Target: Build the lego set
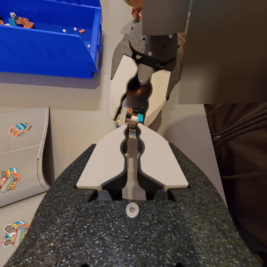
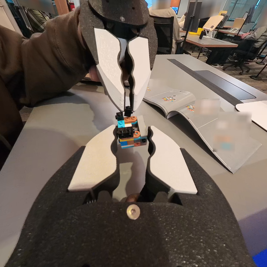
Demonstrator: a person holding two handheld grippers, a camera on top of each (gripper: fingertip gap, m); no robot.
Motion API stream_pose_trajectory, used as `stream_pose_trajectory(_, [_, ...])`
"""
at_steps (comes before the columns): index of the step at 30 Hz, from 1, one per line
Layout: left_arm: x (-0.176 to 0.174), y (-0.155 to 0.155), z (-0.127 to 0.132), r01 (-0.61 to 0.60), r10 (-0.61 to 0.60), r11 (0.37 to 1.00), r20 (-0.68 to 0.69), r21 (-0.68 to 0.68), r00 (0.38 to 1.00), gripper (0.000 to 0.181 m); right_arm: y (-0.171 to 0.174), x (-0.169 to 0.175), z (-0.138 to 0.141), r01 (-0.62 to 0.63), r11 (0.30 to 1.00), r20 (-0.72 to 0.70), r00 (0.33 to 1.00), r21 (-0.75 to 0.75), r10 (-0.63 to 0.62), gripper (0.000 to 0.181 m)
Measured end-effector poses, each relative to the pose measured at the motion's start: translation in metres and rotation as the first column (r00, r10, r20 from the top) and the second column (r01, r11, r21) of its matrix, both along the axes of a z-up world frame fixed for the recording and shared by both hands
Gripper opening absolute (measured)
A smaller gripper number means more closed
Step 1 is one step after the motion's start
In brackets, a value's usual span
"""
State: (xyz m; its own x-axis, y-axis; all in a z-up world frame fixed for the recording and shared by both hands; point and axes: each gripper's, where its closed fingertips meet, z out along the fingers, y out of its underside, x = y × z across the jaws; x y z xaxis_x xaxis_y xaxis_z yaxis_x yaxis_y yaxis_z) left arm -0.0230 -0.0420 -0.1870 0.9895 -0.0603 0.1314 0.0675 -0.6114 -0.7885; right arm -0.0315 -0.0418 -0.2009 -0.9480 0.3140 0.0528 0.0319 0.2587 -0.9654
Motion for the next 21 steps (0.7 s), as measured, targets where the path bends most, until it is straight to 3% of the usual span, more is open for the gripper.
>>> stream_pose_trajectory(21, [0.0009, 0.0005, 0.0012, -0.001, -0.002, 0.999, 0.094, 0.036, 0.996, 0.008, 0.0001, 0.0012, 0.0017, -0.002, 1.0, -0.016, 1.0, -0.006, 0.002, 0.039])
